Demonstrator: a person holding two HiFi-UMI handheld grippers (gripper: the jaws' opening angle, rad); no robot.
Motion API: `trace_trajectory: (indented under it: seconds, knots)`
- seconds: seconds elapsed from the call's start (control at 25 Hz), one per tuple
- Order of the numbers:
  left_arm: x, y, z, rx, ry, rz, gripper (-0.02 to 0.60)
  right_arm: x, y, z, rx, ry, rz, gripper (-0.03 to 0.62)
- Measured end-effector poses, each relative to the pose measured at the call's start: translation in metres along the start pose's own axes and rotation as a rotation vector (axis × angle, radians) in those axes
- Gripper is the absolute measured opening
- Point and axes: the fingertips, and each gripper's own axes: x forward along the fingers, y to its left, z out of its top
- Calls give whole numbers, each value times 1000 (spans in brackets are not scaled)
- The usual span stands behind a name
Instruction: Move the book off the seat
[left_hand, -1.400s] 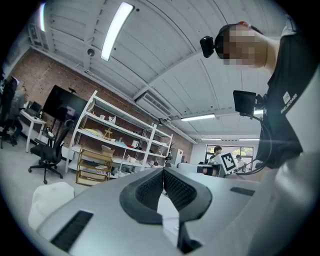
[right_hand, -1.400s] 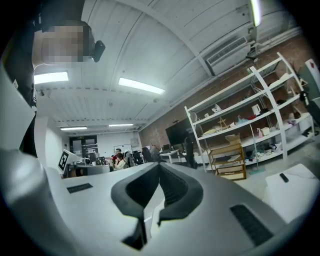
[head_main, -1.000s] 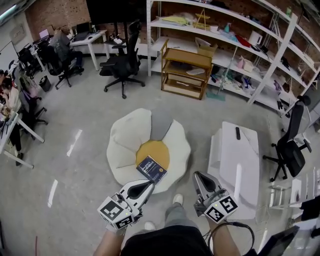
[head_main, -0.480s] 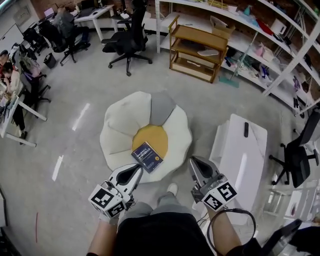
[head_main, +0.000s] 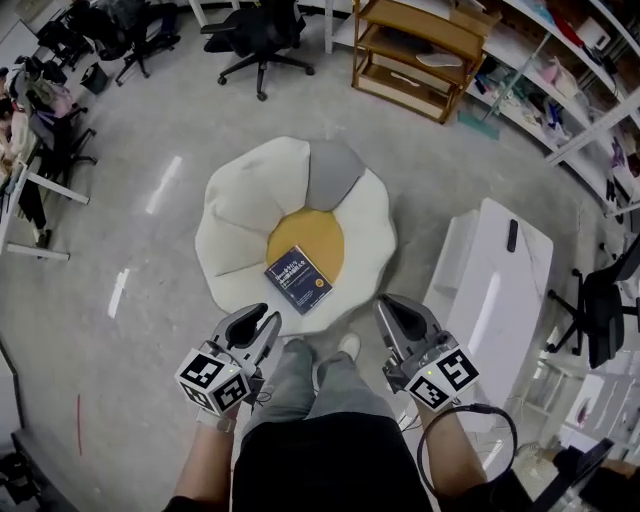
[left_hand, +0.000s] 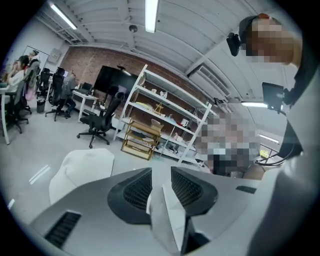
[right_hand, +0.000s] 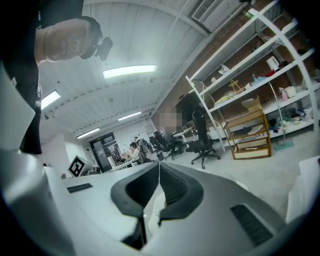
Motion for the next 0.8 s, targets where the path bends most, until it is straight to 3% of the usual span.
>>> trace_trajectory:
  seconds: [0.52, 0.8]
  knots:
    - [63, 133, -84, -35, 274, -47, 204, 72, -29, -105, 81, 144, -84, 12]
    - [108, 195, -145, -19, 369, -89, 225, 96, -63, -199, 129, 213, -120, 12]
